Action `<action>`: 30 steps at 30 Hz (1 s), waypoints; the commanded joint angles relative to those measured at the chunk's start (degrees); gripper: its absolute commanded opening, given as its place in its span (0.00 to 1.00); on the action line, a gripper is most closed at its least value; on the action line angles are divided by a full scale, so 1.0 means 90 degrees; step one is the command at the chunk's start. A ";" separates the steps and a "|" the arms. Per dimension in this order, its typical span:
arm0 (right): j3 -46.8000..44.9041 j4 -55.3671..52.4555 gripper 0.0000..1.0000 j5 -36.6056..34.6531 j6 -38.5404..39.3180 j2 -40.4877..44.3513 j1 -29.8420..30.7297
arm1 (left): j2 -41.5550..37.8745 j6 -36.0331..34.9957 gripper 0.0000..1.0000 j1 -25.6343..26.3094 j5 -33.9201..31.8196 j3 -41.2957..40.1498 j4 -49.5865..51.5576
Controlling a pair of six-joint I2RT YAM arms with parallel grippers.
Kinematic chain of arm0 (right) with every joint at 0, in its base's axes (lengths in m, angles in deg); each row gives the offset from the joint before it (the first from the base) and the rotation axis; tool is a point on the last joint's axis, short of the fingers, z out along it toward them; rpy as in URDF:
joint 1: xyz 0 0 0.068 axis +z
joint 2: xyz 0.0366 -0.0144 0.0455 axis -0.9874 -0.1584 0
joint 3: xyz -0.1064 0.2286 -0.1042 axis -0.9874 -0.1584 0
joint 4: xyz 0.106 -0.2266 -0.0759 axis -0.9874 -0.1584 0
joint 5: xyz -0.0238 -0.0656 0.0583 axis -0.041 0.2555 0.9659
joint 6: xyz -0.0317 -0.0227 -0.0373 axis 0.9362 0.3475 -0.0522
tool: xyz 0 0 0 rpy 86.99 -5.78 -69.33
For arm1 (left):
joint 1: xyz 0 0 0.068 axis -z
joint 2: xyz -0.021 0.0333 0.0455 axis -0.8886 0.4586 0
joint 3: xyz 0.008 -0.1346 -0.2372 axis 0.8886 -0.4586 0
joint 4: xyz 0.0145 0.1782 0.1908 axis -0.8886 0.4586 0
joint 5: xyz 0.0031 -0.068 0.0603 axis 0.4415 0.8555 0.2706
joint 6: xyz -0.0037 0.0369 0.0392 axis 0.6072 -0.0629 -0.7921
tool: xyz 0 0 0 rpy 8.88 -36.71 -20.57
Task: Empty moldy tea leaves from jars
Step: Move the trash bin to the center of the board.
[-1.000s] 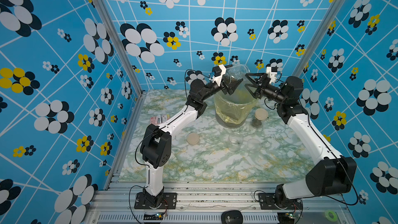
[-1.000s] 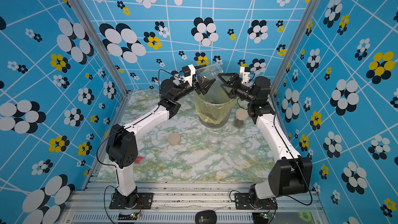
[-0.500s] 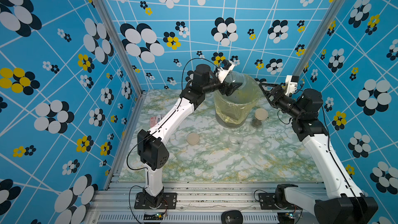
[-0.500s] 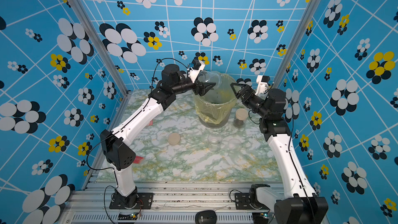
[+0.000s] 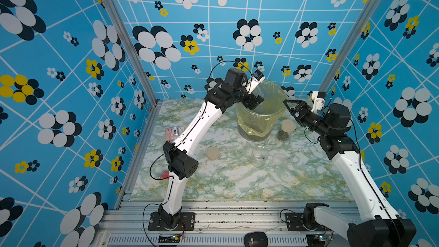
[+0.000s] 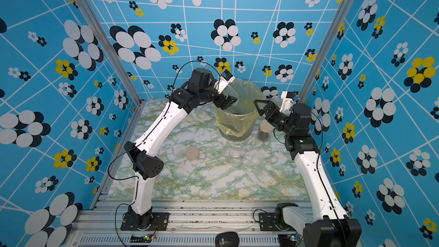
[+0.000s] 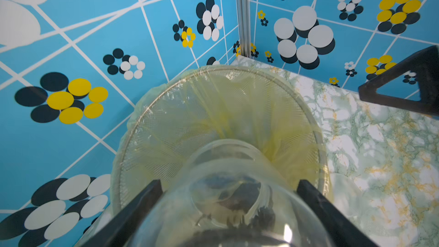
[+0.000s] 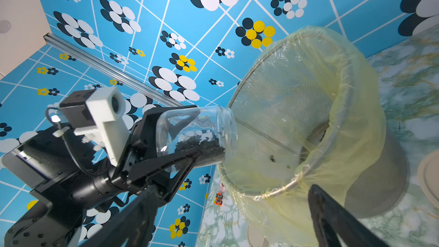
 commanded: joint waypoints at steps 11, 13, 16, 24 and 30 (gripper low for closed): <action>0.0495 -0.1244 0.97 -0.0740 0.0727 -0.0345 0.0007 | 0.0104 -0.0290 0.28 0.0265 -0.0457 0.0318 -0.0385; 0.0957 -0.1919 0.92 -0.1178 0.0949 -0.0700 0.0007 | 0.0104 -0.0292 0.28 0.0277 -0.0619 0.0325 -0.0454; 0.1627 -0.2588 0.84 -0.1547 0.1180 -0.1212 0.0005 | 0.0124 -0.0694 0.29 0.0442 -0.0891 0.0375 -0.0315; 0.2798 -0.3546 0.67 -0.1911 0.1525 -0.2321 0.0027 | 0.0148 -0.0374 0.28 0.0292 -0.0887 0.0372 -0.0300; 0.3214 -0.3784 0.54 -0.1883 0.1676 -0.2901 0.0073 | 0.0129 -0.0470 0.28 0.0349 -0.0966 0.0308 -0.0290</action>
